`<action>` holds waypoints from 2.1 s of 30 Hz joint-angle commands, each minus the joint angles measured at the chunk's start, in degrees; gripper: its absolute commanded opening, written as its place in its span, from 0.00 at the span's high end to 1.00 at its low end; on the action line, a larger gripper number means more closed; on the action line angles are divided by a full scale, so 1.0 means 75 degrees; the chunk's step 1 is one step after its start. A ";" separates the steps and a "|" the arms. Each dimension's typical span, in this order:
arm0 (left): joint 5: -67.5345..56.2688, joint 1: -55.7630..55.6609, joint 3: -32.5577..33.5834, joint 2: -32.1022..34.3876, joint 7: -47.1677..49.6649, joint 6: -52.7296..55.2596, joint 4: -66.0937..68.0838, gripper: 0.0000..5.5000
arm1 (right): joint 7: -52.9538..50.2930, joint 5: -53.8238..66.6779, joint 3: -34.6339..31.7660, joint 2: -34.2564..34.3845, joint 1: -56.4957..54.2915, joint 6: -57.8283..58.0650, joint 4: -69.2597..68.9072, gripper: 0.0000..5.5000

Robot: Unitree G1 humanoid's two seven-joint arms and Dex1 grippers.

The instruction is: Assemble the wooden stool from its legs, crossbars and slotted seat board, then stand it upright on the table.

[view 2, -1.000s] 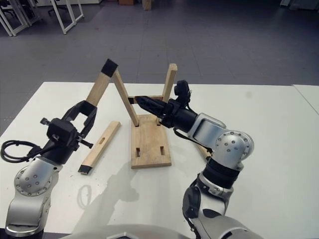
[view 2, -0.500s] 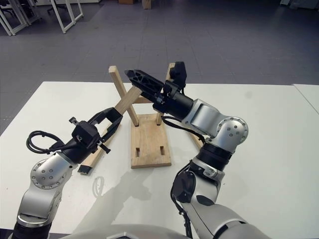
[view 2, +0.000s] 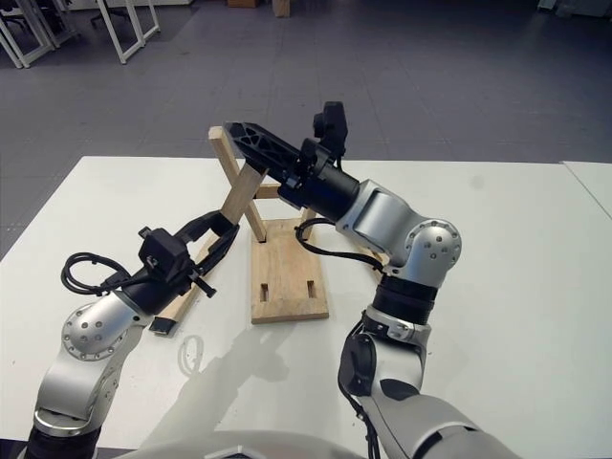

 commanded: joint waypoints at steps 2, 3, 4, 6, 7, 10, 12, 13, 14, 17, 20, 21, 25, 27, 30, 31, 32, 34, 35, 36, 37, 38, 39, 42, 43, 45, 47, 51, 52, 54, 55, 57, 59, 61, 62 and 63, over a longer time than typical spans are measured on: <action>0.0055 -0.0049 0.0052 -0.0031 0.0161 0.0356 0.0001 0.76 | 0.0444 -0.0101 0.0720 -0.0648 0.0314 -0.0175 -0.0388 0.80; 0.0013 -0.0094 0.0076 -0.0071 0.0190 0.0413 -0.0010 0.76 | 0.0533 -0.0180 0.0867 -0.0760 0.0406 -0.0234 -0.0423 0.82; -0.0012 -0.0130 0.0084 -0.0096 0.0205 0.0460 -0.0020 0.76 | 0.0672 -0.0293 0.1027 -0.0885 0.0490 -0.0299 -0.0467 0.83; -0.0036 -0.0165 0.0086 -0.0131 0.0225 0.0559 -0.0070 0.76 | 0.1021 -0.0562 0.1395 -0.1162 0.0664 -0.0378 -0.0594 0.85; -0.0050 -0.0193 0.0093 -0.0156 0.0240 0.0616 -0.0090 0.76 | 0.1208 -0.0685 0.1574 -0.1296 0.0744 -0.0409 -0.0660 0.85; -0.0109 -0.0341 0.0103 -0.0234 0.0268 0.0789 -0.0205 0.76 | 0.1644 -0.1164 0.2024 -0.1620 0.0941 -0.0622 -0.0697 0.87; -0.0149 -0.0488 0.0102 -0.0318 0.0324 0.0914 -0.0400 0.76 | 0.1716 -0.1572 0.2159 -0.1735 0.0960 -0.0916 -0.0539 0.88; -0.0118 -0.0565 0.0085 -0.0338 0.0344 0.0921 -0.0483 0.76 | 0.1663 -0.1726 0.2104 -0.1691 0.0907 -0.1153 -0.0401 0.89; -0.0031 -0.0650 0.0030 -0.0357 0.0368 0.0905 -0.0565 0.76 | 0.1616 -0.1826 0.2017 -0.1630 0.0844 -0.1382 -0.0261 0.90; 0.0041 -0.0841 -0.0060 -0.0484 0.0441 0.1061 -0.0700 0.76 | 0.1551 -0.2028 0.1925 -0.1551 0.0802 -0.1855 -0.0087 0.92; 0.0045 -0.1049 -0.0041 -0.0594 0.0486 0.1259 -0.0797 0.76 | 0.1692 -0.2061 0.2007 -0.1622 0.0829 -0.1936 -0.0105 0.92; 0.0049 -0.1108 -0.0029 -0.0622 0.0494 0.1301 -0.0827 0.76 | 0.1715 -0.2031 0.2034 -0.1647 0.0836 -0.1907 -0.0106 0.92; 0.0147 -0.1257 0.0003 -0.0658 0.0511 0.1339 -0.0857 0.68 | 0.1704 -0.1887 0.2094 -0.1707 0.0840 -0.1758 -0.0067 0.92; 0.0222 -0.1271 -0.0004 -0.0552 0.0468 0.1153 -0.0764 0.61 | 0.1585 -0.1707 0.2019 -0.1700 0.0836 -0.1595 0.0034 0.92; 0.0333 -0.1121 -0.0007 -0.0322 0.0317 0.0729 -0.0570 0.54 | 0.1365 -0.1419 0.1820 -0.1671 0.0844 -0.1334 0.0210 0.92; 0.0284 -0.1044 0.0006 -0.0251 0.0230 0.0638 -0.0561 0.51 | 0.1348 -0.1424 0.1788 -0.1716 0.0860 -0.1302 0.0239 0.92; 0.0220 -0.0990 0.0035 -0.0191 0.0152 0.0592 -0.0584 0.48 | 0.1345 -0.1482 0.1773 -0.1790 0.0875 -0.1299 0.0267 0.92; 0.0022 -0.1046 0.0358 -0.0136 0.0138 0.0666 -0.0598 0.44 | 0.1641 -0.1885 0.1842 -0.2277 0.0930 -0.1348 0.0182 0.92; -0.0027 -0.1151 0.0627 -0.0147 0.0240 0.0706 -0.0494 0.44 | 0.1905 -0.2212 0.1917 -0.2737 0.0983 -0.1408 0.0064 0.92; -0.0100 -0.1236 0.0866 -0.0188 0.0356 0.0762 -0.0375 0.44 | 0.2121 -0.2435 0.1931 -0.3122 0.1024 -0.1437 -0.0020 0.92; -0.0105 -0.1278 0.1035 -0.0198 0.0449 0.0789 -0.0286 0.44 | 0.2319 -0.2614 0.1919 -0.3453 0.1044 -0.1448 -0.0071 0.92; -0.0118 -0.1304 0.1176 -0.0225 0.0539 0.0801 -0.0193 0.44 | 0.2565 -0.2775 0.1853 -0.3860 0.1088 -0.1446 -0.0126 0.92; -0.0070 -0.1312 0.1249 -0.0236 0.0626 0.0785 -0.0095 0.44 | 0.2939 -0.3127 0.1922 -0.4404 0.1167 -0.1570 -0.0206 0.92; 0.0183 -0.1162 0.1244 -0.0433 0.1061 0.0837 0.0078 0.44 | 0.3905 -0.4251 0.2074 -0.5610 0.1036 -0.2241 0.0291 0.92; 0.0283 -0.1082 0.1174 -0.0507 0.1204 0.0836 0.0085 0.44 | 0.4126 -0.4604 0.2132 -0.5789 0.0894 -0.2528 0.0612 0.92; 0.0442 -0.0888 0.1005 -0.0622 0.1385 0.0804 0.0104 0.44 | 0.4421 -0.5264 0.2244 -0.6007 0.0689 -0.3088 0.1219 0.92; 0.0522 -0.0722 0.0891 -0.0703 0.1464 0.0784 0.0097 0.44 | 0.4580 -0.5718 0.2301 -0.6009 0.0557 -0.3450 0.1699 0.92; 0.0608 -0.0581 0.0792 -0.0785 0.1537 0.0763 0.0145 0.44 | 0.4715 -0.6479 0.2625 -0.5643 0.0581 -0.4002 0.2293 0.92; 0.0621 -0.0564 0.0779 -0.0800 0.1542 0.0749 0.0168 0.44 | 0.4760 -0.6620 0.2682 -0.5573 0.0612 -0.4095 0.2392 0.92; 0.0631 -0.0536 0.0774 -0.0821 0.1546 0.0730 0.0202 0.44 | 0.4786 -0.6899 0.2772 -0.5428 0.0686 -0.4271 0.2607 0.92; 0.0642 -0.0531 0.0771 -0.0835 0.1549 0.0728 0.0215 0.44 | 0.4815 -0.7033 0.2806 -0.5363 0.0731 -0.4362 0.2701 0.92; 0.0663 -0.0528 0.0769 -0.0853 0.1549 0.0726 0.0229 0.44 | 0.4891 -0.7231 0.2870 -0.5265 0.0837 -0.4456 0.2785 0.92; 0.0659 -0.0524 0.0792 -0.0850 0.1537 0.0722 0.0251 0.44 | 0.4972 -0.7342 0.2844 -0.5238 0.0891 -0.4469 0.2797 0.92; 0.0650 -0.0502 0.0820 -0.0853 0.1539 0.0721 0.0260 0.44 | 0.5038 -0.7418 0.2809 -0.5227 0.0917 -0.4455 0.2785 0.92; 0.0649 -0.0492 0.0825 -0.0859 0.1546 0.0722 0.0260 0.44 | 0.5061 -0.7449 0.2802 -0.5215 0.0939 -0.4444 0.2775 0.92; 0.0652 -0.0490 0.0823 -0.0865 0.1551 0.0721 0.0263 0.44 | 0.5088 -0.7489 0.2808 -0.5204 0.0975 -0.4460 0.2775 0.92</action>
